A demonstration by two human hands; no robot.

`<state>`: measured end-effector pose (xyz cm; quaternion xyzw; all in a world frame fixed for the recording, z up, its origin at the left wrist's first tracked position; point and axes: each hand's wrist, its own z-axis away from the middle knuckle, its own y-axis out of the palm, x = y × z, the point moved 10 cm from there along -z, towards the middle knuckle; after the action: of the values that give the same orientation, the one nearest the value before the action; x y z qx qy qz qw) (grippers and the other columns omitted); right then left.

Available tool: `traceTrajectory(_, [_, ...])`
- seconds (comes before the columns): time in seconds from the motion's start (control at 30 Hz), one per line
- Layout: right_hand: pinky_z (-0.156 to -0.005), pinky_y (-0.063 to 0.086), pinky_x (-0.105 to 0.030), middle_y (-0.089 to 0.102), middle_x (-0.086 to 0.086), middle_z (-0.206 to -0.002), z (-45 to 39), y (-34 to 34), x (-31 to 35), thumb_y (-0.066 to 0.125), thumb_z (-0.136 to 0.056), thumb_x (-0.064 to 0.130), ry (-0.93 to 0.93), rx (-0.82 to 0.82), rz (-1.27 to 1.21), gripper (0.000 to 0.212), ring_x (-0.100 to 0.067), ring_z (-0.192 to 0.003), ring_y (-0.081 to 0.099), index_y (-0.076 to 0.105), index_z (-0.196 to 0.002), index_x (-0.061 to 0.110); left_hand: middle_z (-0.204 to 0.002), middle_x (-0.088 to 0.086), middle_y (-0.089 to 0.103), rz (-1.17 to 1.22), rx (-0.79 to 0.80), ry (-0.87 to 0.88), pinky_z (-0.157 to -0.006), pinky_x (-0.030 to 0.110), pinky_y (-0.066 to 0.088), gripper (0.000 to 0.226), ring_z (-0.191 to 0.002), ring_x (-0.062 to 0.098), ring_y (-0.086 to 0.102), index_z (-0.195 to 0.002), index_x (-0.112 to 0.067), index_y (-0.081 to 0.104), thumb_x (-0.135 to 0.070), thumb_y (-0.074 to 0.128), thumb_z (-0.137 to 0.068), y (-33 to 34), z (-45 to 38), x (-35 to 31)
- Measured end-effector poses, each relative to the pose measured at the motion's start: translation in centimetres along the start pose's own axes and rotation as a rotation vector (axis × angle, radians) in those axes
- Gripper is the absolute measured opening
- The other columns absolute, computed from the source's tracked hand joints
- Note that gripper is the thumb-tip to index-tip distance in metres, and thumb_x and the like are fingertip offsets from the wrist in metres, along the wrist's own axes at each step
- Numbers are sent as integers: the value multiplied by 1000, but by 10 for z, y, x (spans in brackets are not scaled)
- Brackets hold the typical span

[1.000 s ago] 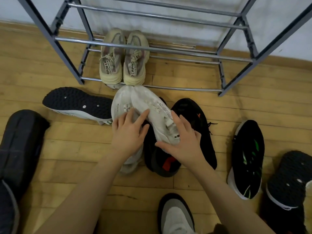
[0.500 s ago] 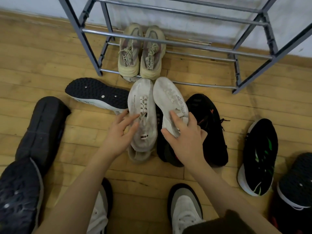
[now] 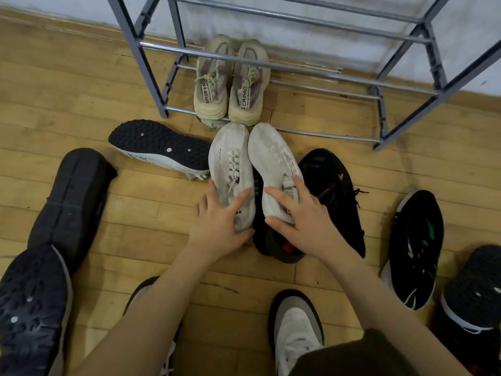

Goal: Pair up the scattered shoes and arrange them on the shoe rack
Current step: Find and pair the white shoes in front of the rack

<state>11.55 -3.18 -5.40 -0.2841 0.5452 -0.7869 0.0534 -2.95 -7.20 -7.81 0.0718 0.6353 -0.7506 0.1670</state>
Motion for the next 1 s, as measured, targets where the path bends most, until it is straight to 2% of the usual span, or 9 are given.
traceTrajectory(0.1, [-107, 24, -51, 1, -5, -156, -4, 1, 0, 45, -86, 60, 11, 4, -14, 56, -39, -134, 23, 21, -137, 54, -151, 23, 5, 79, -28, -1, -96, 47, 39, 80, -126, 42, 34, -140, -49, 21, -61, 63, -72, -1, -1, 2])
traceTrajectory(0.17, [-109, 19, -48, 4, -1, -155, -4, 1, -2, 50, -88, 54, 26, -33, -141, 52, -37, -135, 18, 28, -135, 53, -148, 23, 18, 163, -63, 27, -88, 49, 47, 70, -119, 43, 41, -136, -45, 35, -59, 60, -72, -7, -2, 3])
traceTrajectory(0.27, [-110, 16, -45, 10, 4, -155, 2, -1, -6, 53, -90, 45, 46, -118, -293, 46, -32, -137, 15, 36, -132, 53, -139, 19, 33, 270, -117, 49, -76, 48, 53, 55, -109, 38, 50, -125, -43, 43, -59, 52, -73, -19, 1, 5])
traceTrajectory(0.4, [-107, 24, -49, 25, -5, -150, 7, -17, 4, 48, -89, 44, 21, -271, -304, 42, -33, -131, 28, 46, -131, 40, -133, 15, 38, 437, -237, 65, -72, 32, 50, 43, -105, 31, 54, -119, -29, 57, -44, 59, -79, -46, 7, 1])
traceTrajectory(0.5, [-102, 33, -51, 35, -11, -144, 9, -34, 10, 46, -86, 45, 7, -396, -281, 45, -35, -124, 39, 52, -128, 33, -135, 16, 38, 493, -290, 93, -78, 31, 50, 46, -114, 28, 48, -118, -28, 58, -48, 53, -77, -64, 9, -8])
traceTrajectory(0.7, [-106, 27, -52, 30, -7, -149, 6, -61, -10, 47, -85, 49, 84, -450, -306, 47, -35, -130, 32, 47, -131, 42, -132, 15, 42, 469, -346, 149, -76, 27, 44, 51, -112, 26, 50, -117, -22, 61, -49, 49, -76, -89, -10, -40])
traceTrajectory(0.87, [-106, 30, -54, 28, -6, -150, -7, -82, -49, 44, -86, 54, 93, -526, -391, 48, -29, -134, 31, 43, -133, 44, -131, 19, 43, 397, -294, 232, -74, 42, 52, 49, -104, 36, 54, -117, -26, 59, -50, 51, -75, -85, -55, -73])
traceTrajectory(1.0, [-105, 33, -53, 25, -6, -151, -32, -90, -81, 41, -86, 58, 121, -530, -358, 50, -28, -135, 31, 40, -134, 46, -137, 20, 39, 320, -252, 280, -87, 48, 45, 53, -116, 39, 49, -119, -30, 56, -55, 47, -74, -74, -103, -91])
